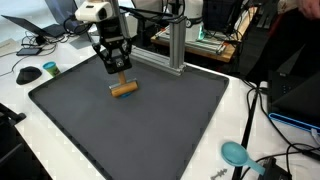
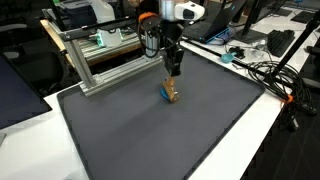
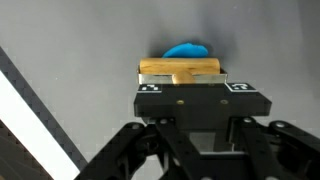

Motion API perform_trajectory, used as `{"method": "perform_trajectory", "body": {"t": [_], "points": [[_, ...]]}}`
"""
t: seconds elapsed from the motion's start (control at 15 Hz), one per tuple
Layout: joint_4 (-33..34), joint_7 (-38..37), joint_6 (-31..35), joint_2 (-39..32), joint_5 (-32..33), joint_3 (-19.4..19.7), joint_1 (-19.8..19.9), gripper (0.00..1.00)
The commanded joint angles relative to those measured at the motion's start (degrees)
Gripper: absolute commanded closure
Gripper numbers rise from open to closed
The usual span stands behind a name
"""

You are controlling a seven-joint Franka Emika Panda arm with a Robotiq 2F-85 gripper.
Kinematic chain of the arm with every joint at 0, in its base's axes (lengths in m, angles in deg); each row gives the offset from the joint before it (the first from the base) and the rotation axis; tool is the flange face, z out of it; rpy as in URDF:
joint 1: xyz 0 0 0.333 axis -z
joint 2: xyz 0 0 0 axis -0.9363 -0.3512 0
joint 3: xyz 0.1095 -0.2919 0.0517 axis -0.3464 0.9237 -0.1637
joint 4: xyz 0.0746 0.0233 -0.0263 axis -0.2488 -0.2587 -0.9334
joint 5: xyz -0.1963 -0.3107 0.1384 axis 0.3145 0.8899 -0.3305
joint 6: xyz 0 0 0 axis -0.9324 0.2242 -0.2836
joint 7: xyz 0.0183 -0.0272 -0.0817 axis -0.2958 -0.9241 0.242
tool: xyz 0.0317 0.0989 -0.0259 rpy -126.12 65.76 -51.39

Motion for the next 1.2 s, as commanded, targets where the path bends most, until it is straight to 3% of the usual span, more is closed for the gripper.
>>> {"method": "perform_trajectory", "body": {"t": [0.0,1.13], "points": [[0.93,2.62,-0.02,-3.47,-3.42,-1.95,0.73,0.78],[-0.35,1.24,-2.39,-2.98,4.87,0.75,-0.34,0.78]]}}
